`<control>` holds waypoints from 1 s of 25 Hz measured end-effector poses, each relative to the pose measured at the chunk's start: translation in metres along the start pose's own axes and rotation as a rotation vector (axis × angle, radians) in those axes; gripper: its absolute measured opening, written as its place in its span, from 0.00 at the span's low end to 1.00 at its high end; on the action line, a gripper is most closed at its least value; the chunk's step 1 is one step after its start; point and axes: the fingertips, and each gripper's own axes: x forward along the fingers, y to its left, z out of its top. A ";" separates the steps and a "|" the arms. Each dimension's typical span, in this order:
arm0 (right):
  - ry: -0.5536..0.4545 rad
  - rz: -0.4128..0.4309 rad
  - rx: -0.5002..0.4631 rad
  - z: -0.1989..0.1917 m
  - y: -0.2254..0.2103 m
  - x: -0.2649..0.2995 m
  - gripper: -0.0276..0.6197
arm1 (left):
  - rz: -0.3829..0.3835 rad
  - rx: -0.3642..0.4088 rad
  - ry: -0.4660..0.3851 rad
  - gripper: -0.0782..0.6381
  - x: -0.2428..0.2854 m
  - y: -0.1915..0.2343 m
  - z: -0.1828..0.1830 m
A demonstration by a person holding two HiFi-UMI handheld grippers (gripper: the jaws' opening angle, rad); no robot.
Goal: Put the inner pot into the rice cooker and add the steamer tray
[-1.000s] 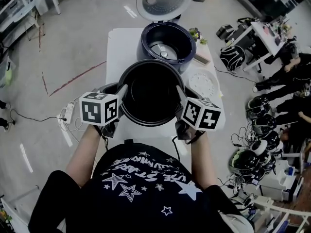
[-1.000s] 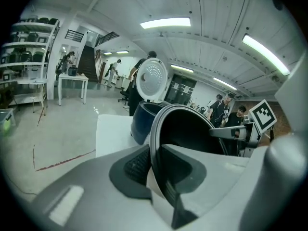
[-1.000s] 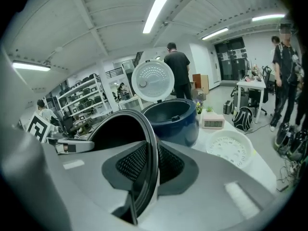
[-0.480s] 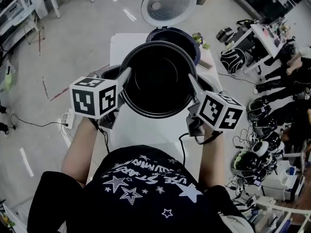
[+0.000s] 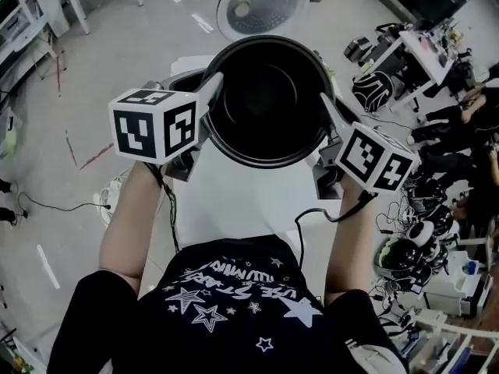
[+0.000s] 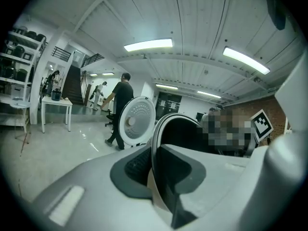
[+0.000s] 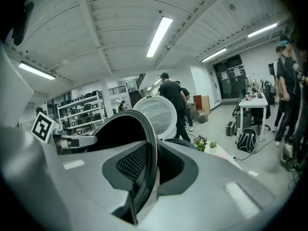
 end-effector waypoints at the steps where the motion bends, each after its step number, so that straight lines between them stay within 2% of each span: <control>1: 0.002 -0.001 0.003 0.003 -0.007 0.003 0.17 | -0.001 0.003 0.000 0.18 0.008 -0.002 0.003; 6: 0.012 0.031 -0.005 0.023 -0.032 0.023 0.17 | 0.006 -0.013 0.004 0.18 0.038 -0.007 0.017; 15: 0.045 0.090 -0.049 0.054 -0.066 0.072 0.17 | 0.076 -0.067 0.033 0.18 0.086 0.000 0.029; 25: 0.132 0.147 -0.088 0.041 -0.084 0.126 0.17 | 0.155 -0.134 0.098 0.18 0.120 0.029 0.006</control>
